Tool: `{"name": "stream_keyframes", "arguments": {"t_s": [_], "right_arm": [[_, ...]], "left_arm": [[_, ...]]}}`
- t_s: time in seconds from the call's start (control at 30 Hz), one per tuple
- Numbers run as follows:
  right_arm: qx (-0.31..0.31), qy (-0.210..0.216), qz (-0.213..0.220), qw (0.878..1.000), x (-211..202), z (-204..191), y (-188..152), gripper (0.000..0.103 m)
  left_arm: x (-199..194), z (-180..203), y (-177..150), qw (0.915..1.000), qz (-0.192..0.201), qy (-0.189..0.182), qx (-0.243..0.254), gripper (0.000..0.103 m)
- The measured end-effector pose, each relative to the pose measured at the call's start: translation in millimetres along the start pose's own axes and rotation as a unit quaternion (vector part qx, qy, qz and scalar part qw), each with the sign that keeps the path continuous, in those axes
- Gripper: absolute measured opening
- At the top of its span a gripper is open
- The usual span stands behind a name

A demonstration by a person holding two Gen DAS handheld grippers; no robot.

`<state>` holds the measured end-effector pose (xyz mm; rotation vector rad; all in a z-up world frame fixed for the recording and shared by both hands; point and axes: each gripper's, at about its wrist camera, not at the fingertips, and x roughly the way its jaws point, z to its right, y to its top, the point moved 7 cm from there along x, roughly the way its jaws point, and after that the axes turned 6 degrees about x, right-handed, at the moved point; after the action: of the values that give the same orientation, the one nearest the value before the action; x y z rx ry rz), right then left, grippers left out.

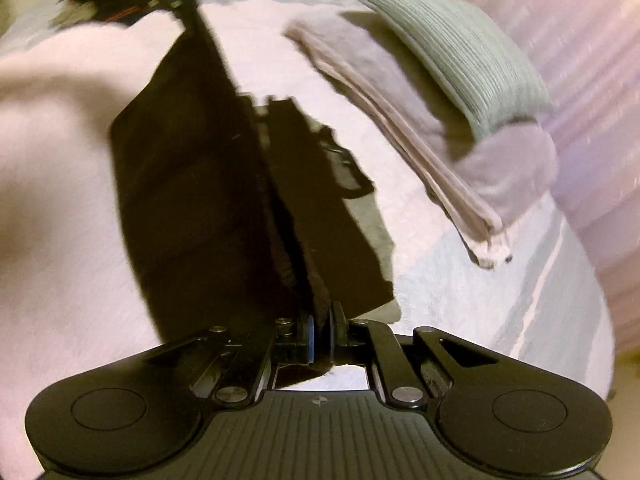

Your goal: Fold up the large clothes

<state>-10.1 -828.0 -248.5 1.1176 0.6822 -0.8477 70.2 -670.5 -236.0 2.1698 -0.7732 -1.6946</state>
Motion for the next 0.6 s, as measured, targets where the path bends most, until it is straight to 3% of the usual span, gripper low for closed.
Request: {"name": "stream_keyframes", "arguments": {"t_s": [0.33,0.6], "right_arm": [[0.085,0.072,-0.017,0.994,95.7,113.1,55.8,0.003],[0.133,0.110,-0.038,0.984,179.7,161.0,63.4,0.003]], "left_arm": [[96.5,-114.4,13.5,0.9963,-0.040,-0.017,-0.074,0.004],[177.4,-156.9,0.4,0.9905,-0.087,-0.025,-0.104,0.004]]}}
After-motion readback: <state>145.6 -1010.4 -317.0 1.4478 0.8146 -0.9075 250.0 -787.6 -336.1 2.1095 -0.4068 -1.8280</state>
